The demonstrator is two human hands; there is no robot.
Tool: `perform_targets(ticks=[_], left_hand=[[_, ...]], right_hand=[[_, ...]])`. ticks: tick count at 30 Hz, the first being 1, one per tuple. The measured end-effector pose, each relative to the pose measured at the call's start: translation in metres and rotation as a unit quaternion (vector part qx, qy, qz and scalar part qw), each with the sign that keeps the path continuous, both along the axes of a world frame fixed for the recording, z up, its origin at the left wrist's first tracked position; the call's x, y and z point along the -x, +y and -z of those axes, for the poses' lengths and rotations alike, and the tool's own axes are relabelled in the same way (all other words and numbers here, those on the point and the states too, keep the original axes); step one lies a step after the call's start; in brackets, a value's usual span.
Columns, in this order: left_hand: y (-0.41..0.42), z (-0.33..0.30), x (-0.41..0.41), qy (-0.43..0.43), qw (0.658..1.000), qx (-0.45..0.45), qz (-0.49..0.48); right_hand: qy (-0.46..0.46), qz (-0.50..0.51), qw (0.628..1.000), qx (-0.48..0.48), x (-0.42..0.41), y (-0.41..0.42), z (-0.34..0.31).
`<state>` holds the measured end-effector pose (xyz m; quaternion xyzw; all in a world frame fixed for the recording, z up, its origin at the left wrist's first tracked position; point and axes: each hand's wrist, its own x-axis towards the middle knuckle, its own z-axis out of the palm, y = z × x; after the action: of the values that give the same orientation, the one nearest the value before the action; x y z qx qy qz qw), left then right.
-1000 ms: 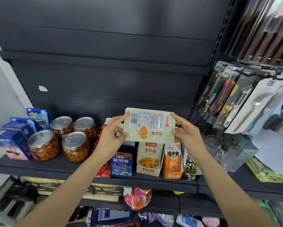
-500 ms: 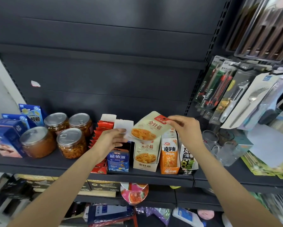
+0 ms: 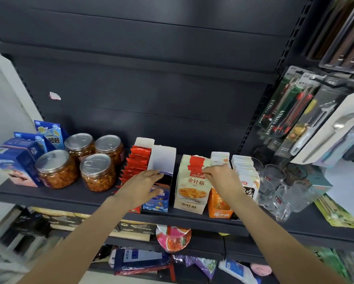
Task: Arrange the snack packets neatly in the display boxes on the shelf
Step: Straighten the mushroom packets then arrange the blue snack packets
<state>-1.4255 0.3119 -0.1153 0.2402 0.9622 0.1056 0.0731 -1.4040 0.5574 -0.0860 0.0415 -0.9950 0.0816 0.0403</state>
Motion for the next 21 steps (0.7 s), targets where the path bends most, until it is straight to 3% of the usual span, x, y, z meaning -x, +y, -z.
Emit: perform_targets(ticks=[4, 10, 14, 18, 21], left_hand=[[-0.001, 0.001, -0.002, 0.008, 1.000, 0.009, -0.001], [-0.012, 0.000, -0.012, 0.010, 0.999, -0.025, -0.023], [-0.029, -0.004, -0.022, 0.039, 0.992, -0.095, -0.074], [-0.048, -0.007, -0.024, 0.031, 0.984, -0.134, -0.110], [-0.063, -0.009, -0.007, 0.023, 0.984, -0.143, -0.105]], right_hand=[[-0.049, -0.001, 0.998, -0.041, 0.010, -0.009, 0.028], [0.025, -0.002, 0.997, -0.066, 0.012, -0.007, 0.040], [0.077, -0.034, 0.996, 0.031, 0.008, -0.018, 0.026], [0.009, -0.077, 0.988, 0.136, 0.017, -0.042, 0.015], [-0.036, -0.097, 0.982, 0.158, 0.034, -0.065, 0.014]])
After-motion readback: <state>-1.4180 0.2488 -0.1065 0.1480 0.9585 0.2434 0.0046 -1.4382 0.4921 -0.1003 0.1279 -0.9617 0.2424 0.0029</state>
